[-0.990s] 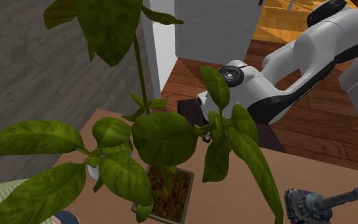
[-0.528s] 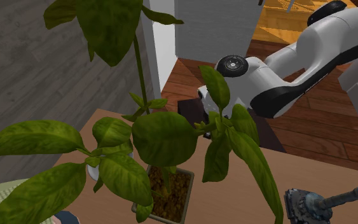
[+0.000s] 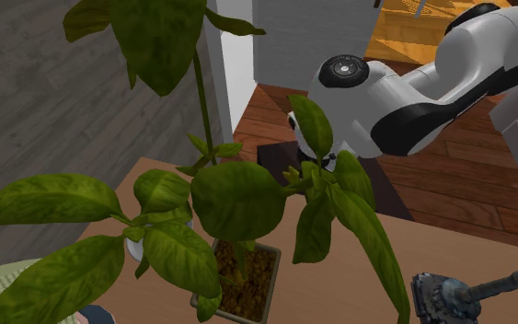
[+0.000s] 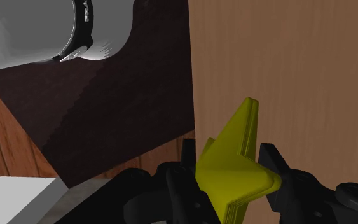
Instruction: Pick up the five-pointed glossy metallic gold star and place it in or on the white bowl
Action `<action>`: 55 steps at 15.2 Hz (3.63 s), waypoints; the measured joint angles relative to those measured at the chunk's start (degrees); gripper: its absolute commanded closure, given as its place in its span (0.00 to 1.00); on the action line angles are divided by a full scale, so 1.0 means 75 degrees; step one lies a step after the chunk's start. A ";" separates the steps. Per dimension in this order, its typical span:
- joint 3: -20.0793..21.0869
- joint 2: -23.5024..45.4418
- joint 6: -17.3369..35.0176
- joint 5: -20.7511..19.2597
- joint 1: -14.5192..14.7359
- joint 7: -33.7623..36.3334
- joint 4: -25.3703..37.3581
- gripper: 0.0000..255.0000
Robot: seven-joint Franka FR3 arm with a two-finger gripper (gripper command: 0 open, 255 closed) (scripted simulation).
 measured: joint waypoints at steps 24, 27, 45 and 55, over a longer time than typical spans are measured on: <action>0.0689 0.5213 0.1552 -0.1481 -0.2476 -0.0029 0.3866 1.00; 0.0972 0.6198 0.1615 -0.1937 -0.2832 0.0237 0.4728 1.00; 0.1513 1.0676 0.1585 -0.4779 -0.2947 0.1823 0.8225 1.00; 0.1436 1.0943 0.2290 -0.5020 -0.2902 0.2028 0.7707 1.00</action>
